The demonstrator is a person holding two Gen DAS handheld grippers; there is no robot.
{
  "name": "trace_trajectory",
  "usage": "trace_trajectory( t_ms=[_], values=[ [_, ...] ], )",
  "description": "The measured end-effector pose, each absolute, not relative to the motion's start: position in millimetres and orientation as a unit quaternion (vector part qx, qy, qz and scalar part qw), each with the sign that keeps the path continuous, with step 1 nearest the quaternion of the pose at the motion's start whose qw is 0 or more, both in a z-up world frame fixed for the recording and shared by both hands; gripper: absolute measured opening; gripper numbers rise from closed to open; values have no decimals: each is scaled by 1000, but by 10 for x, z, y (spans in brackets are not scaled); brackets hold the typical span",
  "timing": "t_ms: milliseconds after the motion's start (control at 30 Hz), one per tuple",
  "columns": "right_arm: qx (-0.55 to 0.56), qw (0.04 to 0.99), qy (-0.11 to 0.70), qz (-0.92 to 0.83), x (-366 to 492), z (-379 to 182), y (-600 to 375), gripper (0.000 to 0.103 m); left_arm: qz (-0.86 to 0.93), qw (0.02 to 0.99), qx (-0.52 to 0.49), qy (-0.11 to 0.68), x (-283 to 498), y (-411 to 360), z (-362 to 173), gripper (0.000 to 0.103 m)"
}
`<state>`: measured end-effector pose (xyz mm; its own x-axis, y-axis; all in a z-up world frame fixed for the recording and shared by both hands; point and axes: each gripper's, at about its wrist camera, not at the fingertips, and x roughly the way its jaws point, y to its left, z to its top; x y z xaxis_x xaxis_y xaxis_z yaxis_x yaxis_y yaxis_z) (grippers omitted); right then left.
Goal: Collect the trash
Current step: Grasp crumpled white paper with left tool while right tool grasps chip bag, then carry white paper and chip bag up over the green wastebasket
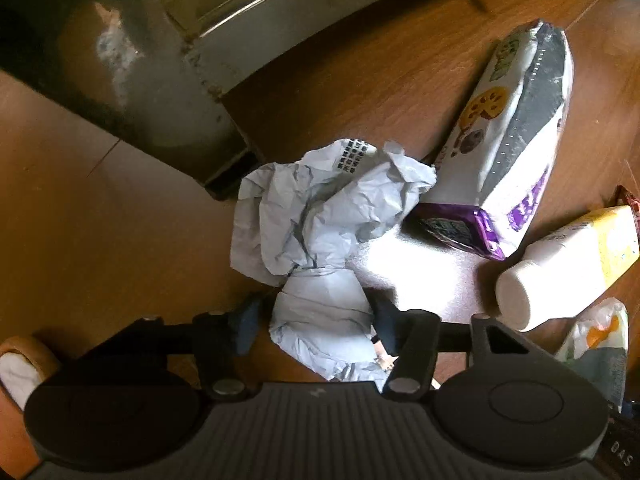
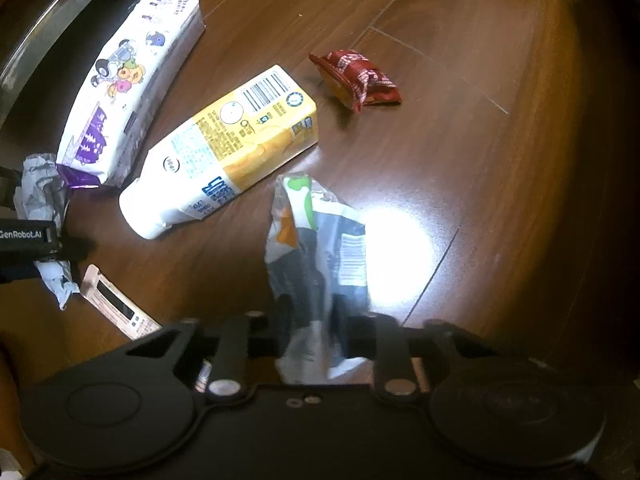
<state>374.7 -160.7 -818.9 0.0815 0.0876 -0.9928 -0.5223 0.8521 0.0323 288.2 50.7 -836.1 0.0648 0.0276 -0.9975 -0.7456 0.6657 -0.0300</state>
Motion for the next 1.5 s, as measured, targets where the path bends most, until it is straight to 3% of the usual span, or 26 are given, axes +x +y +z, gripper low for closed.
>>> trace_trajectory(
  t_ms=[100, 367, 633, 1000, 1500],
  values=[
    [-169, 719, 640, 210, 3717, -8148, -1633, 5, 287, 672, -288, 619, 2854, 510, -8357, 49],
    [-140, 726, 644, 194, 3476, -7776, -1760, 3, 268, 666, -271, 641, 2745, 300, -8141, 47],
    [-88, 744, 642, 162, 3229, -6752, -2015, 2, 214, 653, -277, 671, 2513, -171, -7376, 47],
    [-28, 776, 616, 134, 2882, -4838, -2428, 2, 114, 678, -237, 686, 2321, -659, -5707, 47],
    [-14, 809, 552, 203, 2575, -2376, -2077, 2, 58, 761, -178, 621, 2328, -190, -2927, 48]
  ],
)
